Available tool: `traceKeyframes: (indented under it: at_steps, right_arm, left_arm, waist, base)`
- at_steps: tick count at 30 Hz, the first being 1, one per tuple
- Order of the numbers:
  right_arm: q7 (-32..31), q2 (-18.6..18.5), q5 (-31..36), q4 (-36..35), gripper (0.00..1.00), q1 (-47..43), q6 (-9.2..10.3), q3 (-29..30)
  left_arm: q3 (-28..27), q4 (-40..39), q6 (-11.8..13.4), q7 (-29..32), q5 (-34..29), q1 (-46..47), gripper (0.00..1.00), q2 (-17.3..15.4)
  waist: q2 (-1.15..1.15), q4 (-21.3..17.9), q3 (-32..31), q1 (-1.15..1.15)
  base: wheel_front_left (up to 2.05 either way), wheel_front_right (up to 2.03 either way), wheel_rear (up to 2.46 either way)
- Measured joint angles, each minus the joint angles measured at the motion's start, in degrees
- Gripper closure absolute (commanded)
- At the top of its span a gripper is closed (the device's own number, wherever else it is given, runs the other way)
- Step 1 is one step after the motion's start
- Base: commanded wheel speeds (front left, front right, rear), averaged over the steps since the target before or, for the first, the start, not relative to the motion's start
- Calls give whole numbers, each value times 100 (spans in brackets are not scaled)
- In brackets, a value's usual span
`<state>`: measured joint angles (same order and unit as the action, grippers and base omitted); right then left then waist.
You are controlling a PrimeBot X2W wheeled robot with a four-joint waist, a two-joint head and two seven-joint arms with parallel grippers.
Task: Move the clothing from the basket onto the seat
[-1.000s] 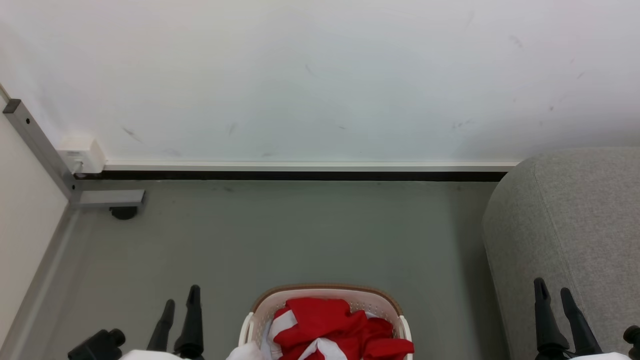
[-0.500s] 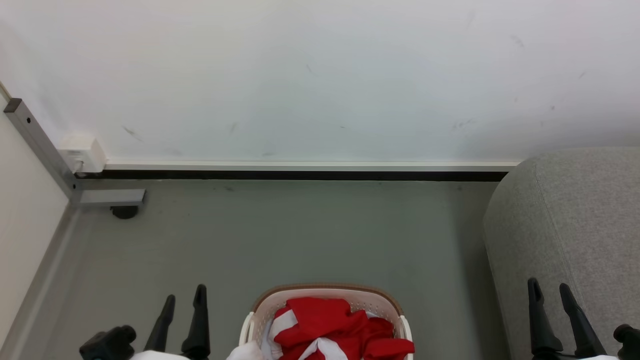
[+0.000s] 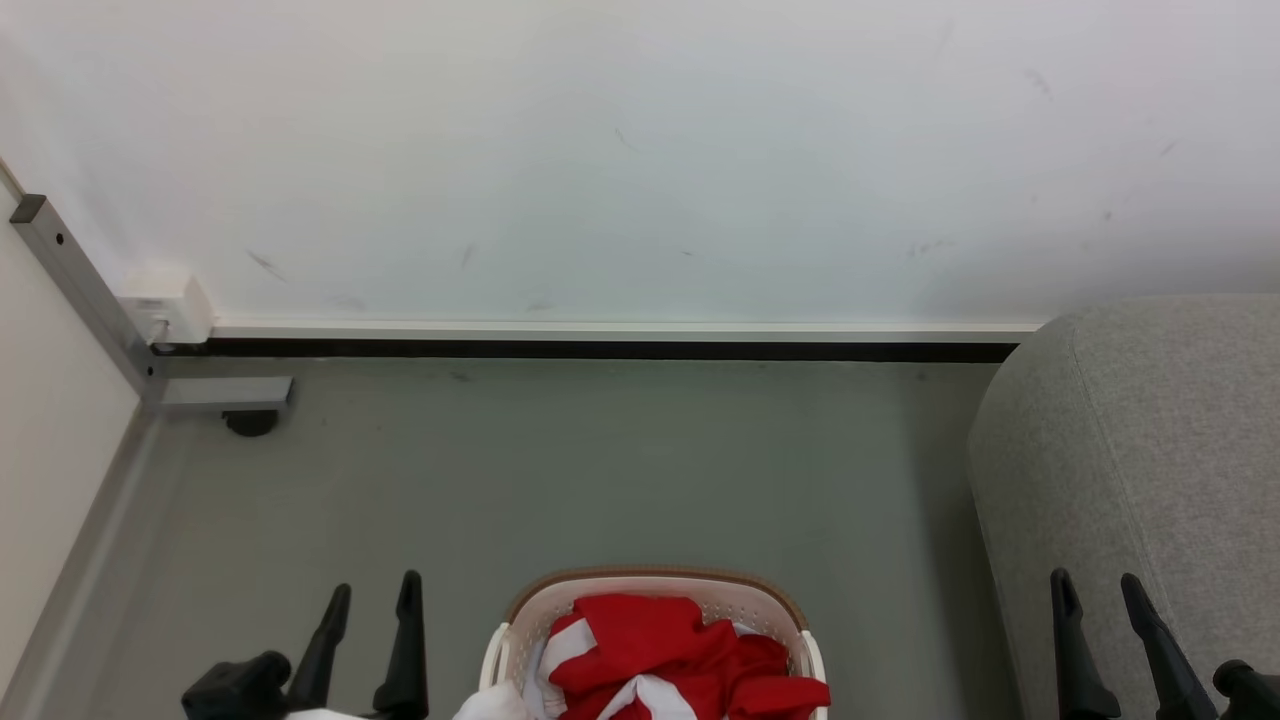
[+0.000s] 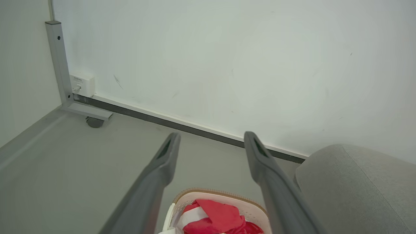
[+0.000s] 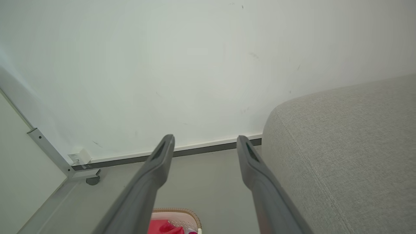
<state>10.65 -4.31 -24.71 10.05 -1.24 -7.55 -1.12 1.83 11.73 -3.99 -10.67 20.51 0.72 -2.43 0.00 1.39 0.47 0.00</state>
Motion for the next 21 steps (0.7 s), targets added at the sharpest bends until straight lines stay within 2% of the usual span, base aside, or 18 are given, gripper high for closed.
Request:
traceKeyframes:
  at_steps: [21]
  right_arm:
    - [250, 20, 825, 122, 0, -124, 0, 105]
  left_arm:
    - [58, 43, 26, -229, -1033, -67, 0, -10]
  waist:
    - [0, -13, -4, 0]
  base:
    - [0, 0, 0]
